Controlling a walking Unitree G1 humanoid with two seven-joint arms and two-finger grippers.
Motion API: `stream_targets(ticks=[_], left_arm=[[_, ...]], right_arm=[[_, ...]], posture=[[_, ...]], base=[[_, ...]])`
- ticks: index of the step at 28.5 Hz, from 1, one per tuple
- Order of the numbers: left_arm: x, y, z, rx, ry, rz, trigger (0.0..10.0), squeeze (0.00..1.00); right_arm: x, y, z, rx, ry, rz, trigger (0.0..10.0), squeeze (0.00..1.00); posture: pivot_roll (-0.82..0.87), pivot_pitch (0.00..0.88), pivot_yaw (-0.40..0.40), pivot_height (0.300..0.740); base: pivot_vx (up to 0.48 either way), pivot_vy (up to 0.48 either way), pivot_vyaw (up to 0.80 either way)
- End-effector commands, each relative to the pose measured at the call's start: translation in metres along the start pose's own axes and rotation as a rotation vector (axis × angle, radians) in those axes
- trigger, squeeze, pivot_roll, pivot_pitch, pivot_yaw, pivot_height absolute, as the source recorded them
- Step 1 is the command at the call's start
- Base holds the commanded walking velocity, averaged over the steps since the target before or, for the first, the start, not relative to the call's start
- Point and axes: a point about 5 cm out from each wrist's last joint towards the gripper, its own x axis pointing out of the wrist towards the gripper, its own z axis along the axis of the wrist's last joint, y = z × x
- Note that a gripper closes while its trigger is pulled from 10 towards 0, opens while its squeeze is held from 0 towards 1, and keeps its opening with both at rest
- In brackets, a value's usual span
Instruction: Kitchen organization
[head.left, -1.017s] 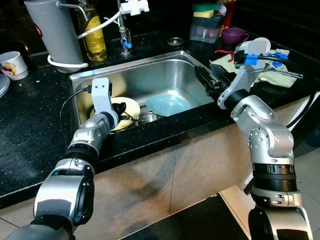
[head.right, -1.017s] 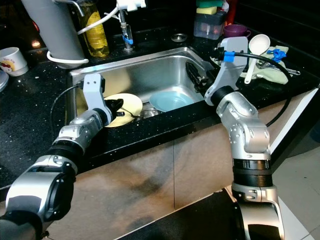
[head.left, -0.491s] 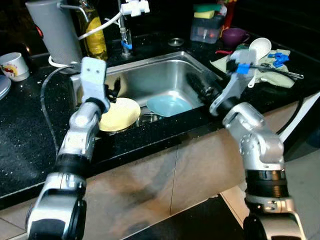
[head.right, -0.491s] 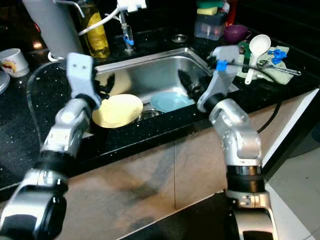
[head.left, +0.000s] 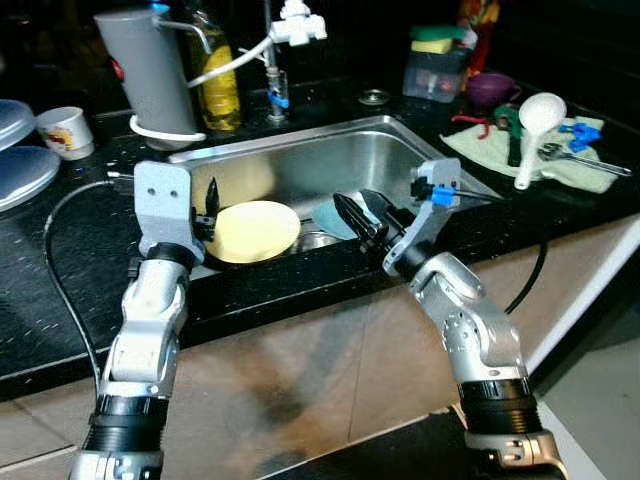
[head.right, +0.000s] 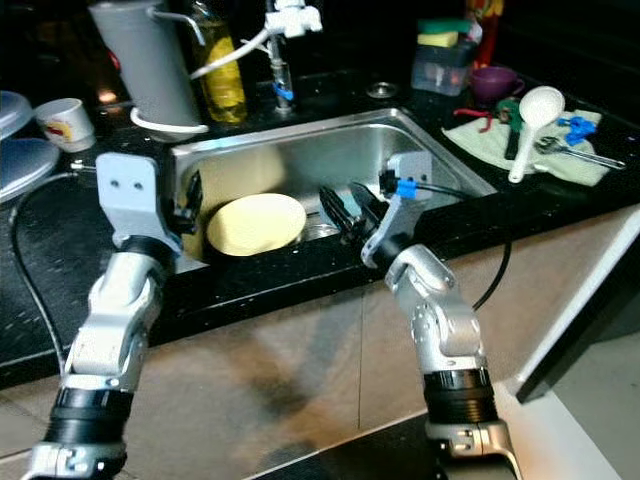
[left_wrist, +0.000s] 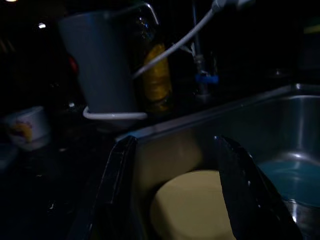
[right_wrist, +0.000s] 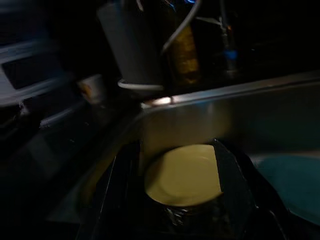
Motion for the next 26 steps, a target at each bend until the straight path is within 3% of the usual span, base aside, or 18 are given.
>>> stream_targets(ticks=[1, 15, 23, 26], left_arm=[[-0.007, -0.003, -0.002, 0.020, 0.025, -0.010, 10.0, 0.00], [-0.042, -0.025, -0.005, 0.039, 0.104, -0.096, 10.0, 0.00], [-0.057, -0.029, -0.013, 0.045, 0.158, -0.128, 10.0, 0.00], [-0.076, -0.031, -0.021, 0.012, 0.231, -0.142, 10.0, 0.00]], right_arm=[[0.000, 0.004, -0.002, 0.013, -0.017, 0.010, 10.0, 0.00], [-0.030, -0.001, -0.021, 0.050, -0.029, -0.031, 10.0, 0.00], [-0.040, -0.004, -0.038, -0.042, 0.062, -0.056, 10.0, 0.00], [-0.051, -0.006, -0.053, -0.107, 0.148, -0.080, 10.0, 0.00]], posture=[[0.01, 0.000, 0.023, 0.740], [0.00, 0.000, 0.036, 0.740], [0.01, 0.000, 0.033, 0.740], [0.01, 0.000, 0.030, 0.740]], base=[[-0.315, 0.000, 0.00], [-0.338, 0.000, 0.00], [-0.343, 0.000, 0.00], [-0.352, 0.000, 0.00]])
